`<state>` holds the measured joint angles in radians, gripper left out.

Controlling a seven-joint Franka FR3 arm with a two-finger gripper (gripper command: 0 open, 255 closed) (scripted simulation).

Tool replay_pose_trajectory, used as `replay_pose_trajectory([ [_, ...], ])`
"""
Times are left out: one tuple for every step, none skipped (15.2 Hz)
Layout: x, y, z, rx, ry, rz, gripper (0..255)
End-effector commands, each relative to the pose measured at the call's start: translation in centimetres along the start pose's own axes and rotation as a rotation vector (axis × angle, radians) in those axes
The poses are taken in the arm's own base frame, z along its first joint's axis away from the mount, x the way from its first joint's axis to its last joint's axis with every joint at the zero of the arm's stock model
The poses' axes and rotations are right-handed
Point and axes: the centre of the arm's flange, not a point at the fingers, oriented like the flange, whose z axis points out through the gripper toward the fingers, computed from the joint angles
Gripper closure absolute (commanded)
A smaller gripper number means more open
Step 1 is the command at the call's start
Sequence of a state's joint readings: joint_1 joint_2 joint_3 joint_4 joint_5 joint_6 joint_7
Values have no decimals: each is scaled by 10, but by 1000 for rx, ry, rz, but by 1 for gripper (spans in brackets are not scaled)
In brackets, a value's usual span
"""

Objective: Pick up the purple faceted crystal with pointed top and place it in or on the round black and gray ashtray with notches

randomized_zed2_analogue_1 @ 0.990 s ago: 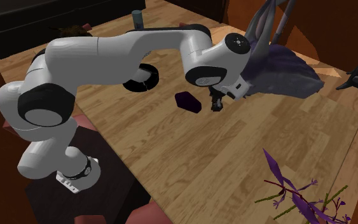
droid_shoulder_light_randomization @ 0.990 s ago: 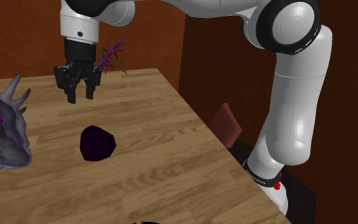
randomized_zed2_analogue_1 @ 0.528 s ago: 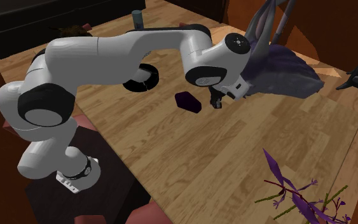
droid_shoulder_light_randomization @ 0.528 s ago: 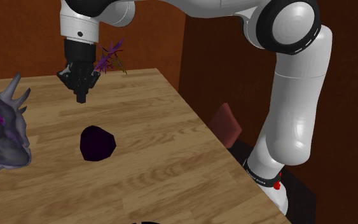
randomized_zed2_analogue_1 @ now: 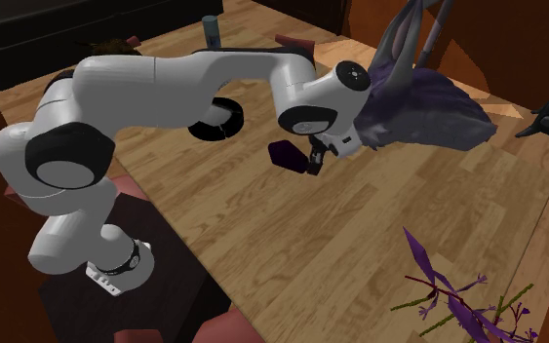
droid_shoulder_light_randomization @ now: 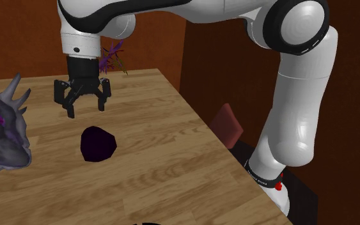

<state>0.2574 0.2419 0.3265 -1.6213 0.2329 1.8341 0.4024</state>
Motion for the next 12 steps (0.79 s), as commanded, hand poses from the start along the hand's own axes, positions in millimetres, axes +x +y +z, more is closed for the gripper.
replay_pose_trajectory([
  [-11,-7,22,-16,-38,139,0],
  [-15,-10,29,-20,-52,184,0],
  [-15,-10,34,-20,-52,184,0],
  [-16,-10,39,-20,-52,184,0],
  [-16,-9,44,-20,-52,184,0],
  [-16,-9,50,-20,-52,184,0],
  [-16,-9,55,-20,-52,184,0],
  [-17,-9,60,-20,-52,184,0],
  [-17,-9,66,-20,-52,184,0],
  [-17,-9,69,-20,-52,184,0],
  [-17,-9,69,-20,-52,184,0],
  [-17,-9,69,-20,-52,184,0],
])
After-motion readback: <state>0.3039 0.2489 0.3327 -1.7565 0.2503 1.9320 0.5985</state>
